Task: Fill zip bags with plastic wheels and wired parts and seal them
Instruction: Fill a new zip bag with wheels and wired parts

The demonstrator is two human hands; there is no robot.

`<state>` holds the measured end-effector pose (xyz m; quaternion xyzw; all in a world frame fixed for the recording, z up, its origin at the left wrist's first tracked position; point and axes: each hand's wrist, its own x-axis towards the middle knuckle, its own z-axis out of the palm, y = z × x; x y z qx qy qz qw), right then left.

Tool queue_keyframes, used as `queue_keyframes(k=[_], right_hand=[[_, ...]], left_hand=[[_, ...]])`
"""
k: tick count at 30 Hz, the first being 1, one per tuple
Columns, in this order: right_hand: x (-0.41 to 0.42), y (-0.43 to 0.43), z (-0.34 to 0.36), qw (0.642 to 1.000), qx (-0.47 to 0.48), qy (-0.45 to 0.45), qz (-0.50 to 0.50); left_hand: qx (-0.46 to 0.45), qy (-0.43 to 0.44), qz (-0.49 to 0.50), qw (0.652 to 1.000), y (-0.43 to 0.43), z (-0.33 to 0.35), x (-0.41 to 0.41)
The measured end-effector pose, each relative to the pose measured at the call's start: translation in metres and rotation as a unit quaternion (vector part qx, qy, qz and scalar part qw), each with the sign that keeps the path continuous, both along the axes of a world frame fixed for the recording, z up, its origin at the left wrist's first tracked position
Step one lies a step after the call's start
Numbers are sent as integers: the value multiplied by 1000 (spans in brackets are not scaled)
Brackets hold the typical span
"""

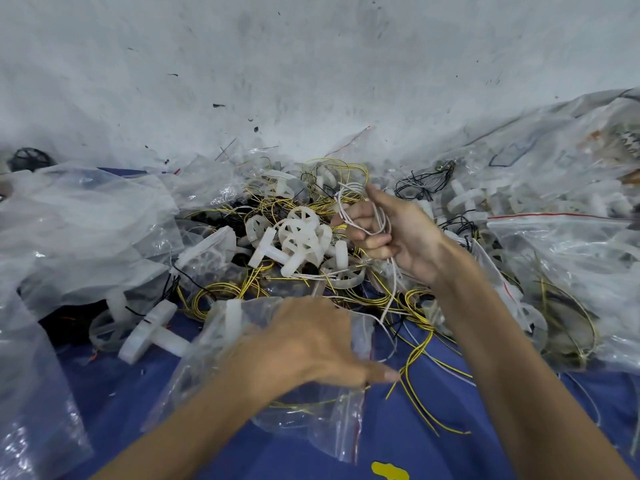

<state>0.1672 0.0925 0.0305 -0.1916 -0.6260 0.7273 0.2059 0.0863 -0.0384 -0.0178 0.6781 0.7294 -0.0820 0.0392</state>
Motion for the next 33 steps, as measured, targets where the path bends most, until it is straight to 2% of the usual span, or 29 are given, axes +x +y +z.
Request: queue_keyframes(k=[3, 5, 9, 12, 14, 18, 22, 24, 27, 31, 33], right_hand=[[3, 2, 2, 999, -22, -10, 49], [6, 3, 2, 998, 16, -32, 59], [17, 2, 1, 984, 132, -68, 99], [22, -5, 5, 969, 167, -94, 158], [22, -13, 8, 945, 231, -147, 178], [11, -30, 11, 858, 397, -286, 156], [-14, -52, 3, 778, 519, -341, 96], [-18, -63, 0, 762, 525, -367, 96], [-18, -75, -10, 730, 525, -423, 111], [-19, -85, -32, 725, 512, -449, 99], [-14, -90, -43, 736, 530, -419, 57]], left_hand=[[9, 5, -25, 1000, -1, 2, 2], [29, -15, -21, 999, -1, 9, -10], [91, -119, 1, 989, -1, 32, -38], [148, -181, 17, 972, -3, 49, -53], [178, -208, 31, 961, -6, 57, -61], [207, -274, 40, 938, -14, 65, -64], [256, -233, 22, 938, -14, 63, -48], [279, -218, 18, 935, -14, 62, -42], [263, -279, 3, 923, -14, 63, -39], [205, -300, -53, 930, -15, 60, -31], [163, -327, -89, 927, -18, 60, -27]])
